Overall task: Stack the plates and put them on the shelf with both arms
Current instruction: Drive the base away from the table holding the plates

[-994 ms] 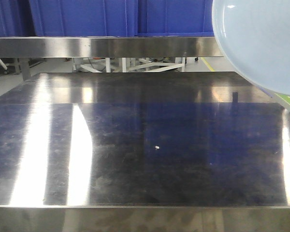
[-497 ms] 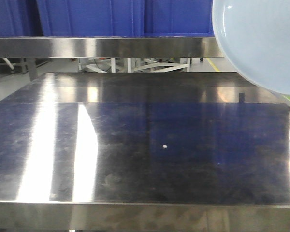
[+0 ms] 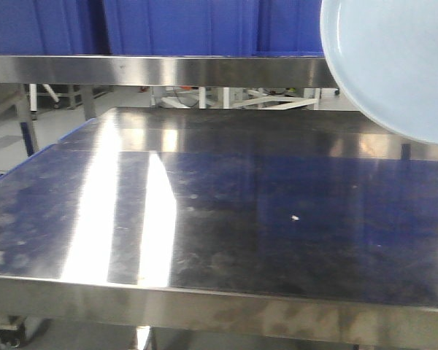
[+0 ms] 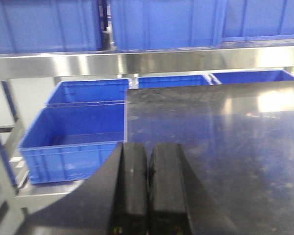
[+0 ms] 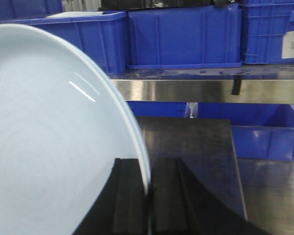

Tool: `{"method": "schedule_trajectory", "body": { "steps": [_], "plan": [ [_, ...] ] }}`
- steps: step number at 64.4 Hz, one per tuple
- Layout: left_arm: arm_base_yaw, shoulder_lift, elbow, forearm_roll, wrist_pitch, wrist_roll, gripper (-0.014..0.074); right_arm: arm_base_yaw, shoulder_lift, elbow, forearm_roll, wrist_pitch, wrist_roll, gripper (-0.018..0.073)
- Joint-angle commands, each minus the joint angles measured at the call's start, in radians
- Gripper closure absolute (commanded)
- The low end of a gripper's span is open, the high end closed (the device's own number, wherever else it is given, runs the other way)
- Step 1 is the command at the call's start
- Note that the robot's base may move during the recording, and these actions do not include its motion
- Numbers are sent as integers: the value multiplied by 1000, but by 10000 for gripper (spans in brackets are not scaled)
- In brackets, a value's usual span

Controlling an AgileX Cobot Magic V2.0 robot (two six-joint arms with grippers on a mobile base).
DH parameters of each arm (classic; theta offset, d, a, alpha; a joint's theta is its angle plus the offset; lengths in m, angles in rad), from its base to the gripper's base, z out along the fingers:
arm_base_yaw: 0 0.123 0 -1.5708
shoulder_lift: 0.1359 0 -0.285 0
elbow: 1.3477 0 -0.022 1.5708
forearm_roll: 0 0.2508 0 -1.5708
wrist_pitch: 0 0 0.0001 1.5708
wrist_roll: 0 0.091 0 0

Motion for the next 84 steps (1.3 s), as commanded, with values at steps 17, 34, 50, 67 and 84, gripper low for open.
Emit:
{"method": "schedule_trajectory", "body": {
  "steps": [17,34,50,67,84],
  "plan": [
    [2,4,-30,-1,-86,-9,514,-6,-3,-30,-11,-94,-3,503],
    [2,4,-30,-1,-86,-9,514,-6,-3,-30,-11,-94,-3,503],
    [2,4,-30,-1,-86,-9,514,-6,-3,-30,-11,-94,-3,503],
    [2,4,-30,-1,-86,-9,514,-6,-3,-30,-11,-94,-3,503],
    [2,4,-30,-1,-86,-9,514,-6,-3,-30,-11,-94,-3,503]
  ]
}}
